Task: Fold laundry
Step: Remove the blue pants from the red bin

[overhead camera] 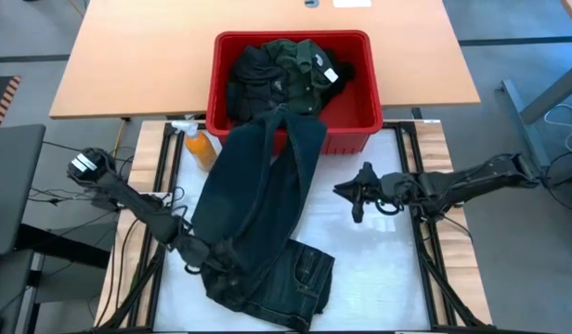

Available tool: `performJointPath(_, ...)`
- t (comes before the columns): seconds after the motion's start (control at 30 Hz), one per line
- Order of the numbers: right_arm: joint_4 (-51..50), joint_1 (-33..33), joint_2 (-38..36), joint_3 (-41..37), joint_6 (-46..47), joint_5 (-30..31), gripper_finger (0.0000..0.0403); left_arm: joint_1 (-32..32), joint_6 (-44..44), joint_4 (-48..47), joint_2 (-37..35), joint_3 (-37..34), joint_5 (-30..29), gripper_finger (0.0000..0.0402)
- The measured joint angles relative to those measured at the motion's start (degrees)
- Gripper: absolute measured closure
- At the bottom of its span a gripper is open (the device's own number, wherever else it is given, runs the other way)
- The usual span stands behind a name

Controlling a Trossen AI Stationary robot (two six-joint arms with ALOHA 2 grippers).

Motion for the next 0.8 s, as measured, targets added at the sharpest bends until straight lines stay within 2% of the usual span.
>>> performJointPath(0.1,0.06,2.17,1.16,0.00,1.61,0.00,0.0316,4.32,11.84,-0.29,-1.70,1.23,-0.95,0.0263)
performJointPath(0.2,0.07,4.18,2.20,0.00,3.11,0.00,0.0316,9.61,25.41,-4.80,-2.02,6.42,-5.70,0.0259)
performJointPath(0.3,0.08,5.96,2.90,0.00,4.31,0.04,0.0316,15.59,38.04,-12.61,0.20,15.55,-12.33,0.0258)
performJointPath(0.47,0.11,7.55,3.24,-0.02,5.54,0.07,0.0316,24.35,65.65,-27.17,7.62,33.98,-15.62,0.0257)
performJointPath(0.63,0.15,8.22,3.19,-0.02,6.67,0.23,0.0316,31.15,83.21,-38.09,14.70,47.38,-23.31,0.0257)
performJointPath(0.8,0.13,9.85,3.19,-0.02,7.48,0.24,0.0316,36.19,96.78,-39.32,19.59,51.10,-28.10,0.0257)
